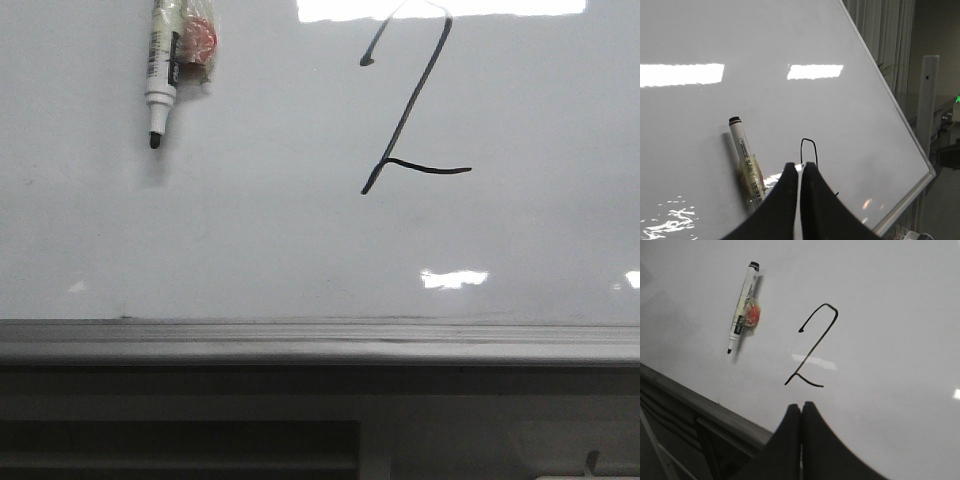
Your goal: Write number 2 on whiteboard
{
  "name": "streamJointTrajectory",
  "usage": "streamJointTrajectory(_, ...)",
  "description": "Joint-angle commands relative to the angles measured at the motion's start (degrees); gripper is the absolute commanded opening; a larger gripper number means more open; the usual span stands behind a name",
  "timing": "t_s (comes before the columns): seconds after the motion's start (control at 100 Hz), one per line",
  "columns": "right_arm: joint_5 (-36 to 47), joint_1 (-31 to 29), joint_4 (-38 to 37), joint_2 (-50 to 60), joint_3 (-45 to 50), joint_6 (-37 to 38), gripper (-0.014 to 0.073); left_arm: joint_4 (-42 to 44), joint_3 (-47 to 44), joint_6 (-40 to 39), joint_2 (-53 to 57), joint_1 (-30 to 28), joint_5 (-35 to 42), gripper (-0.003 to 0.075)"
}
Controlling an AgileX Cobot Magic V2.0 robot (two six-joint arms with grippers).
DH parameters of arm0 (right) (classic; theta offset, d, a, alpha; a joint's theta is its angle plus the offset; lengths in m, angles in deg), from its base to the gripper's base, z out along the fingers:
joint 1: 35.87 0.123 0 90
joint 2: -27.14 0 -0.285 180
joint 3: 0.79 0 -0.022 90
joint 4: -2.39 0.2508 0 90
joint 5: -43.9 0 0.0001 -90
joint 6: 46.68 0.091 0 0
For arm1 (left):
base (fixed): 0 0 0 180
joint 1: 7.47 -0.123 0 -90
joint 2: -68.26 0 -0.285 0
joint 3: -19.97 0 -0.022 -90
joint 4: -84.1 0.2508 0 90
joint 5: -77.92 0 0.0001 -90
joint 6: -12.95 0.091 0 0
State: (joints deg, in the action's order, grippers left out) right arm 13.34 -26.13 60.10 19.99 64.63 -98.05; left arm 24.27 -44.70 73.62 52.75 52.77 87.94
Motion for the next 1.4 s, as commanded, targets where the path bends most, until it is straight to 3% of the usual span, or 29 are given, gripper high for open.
streamJointTrajectory(0.0,3.6,-0.2,3.2,-0.1,-1.0,-0.3,-0.0055,0.2,0.1,0.0,3.1,0.2,1.8,-0.0020)
streamJointTrajectory(0.26,4.7,-0.2,3.2,-0.1,-0.9,-0.3,-0.0055,-5.5,-1.1,0.0,5.7,0.2,1.6,-0.0020)
streamJointTrajectory(0.95,4.7,-0.2,3.2,-0.1,-0.9,-0.3,-0.0055,-5.4,-1.4,0.0,5.7,0.2,1.5,-0.0020)
streamJointTrajectory(1.08,4.7,-0.2,3.2,-0.1,-0.9,-0.3,-0.0055,7.1,-3.0,-2.0,5.7,-0.9,1.7,-0.0020)
streamJointTrajectory(1.16,4.7,-0.2,3.2,-0.1,-0.9,-0.3,-0.0055,15.8,-4.3,-11.0,4.8,-4.9,2.5,-0.0020)
streamJointTrajectory(1.39,4.7,-0.2,3.2,-0.1,-0.9,-0.3,-0.0055,42.5,-6.4,-39.3,2.0,-26.8,1.6,-0.0020)
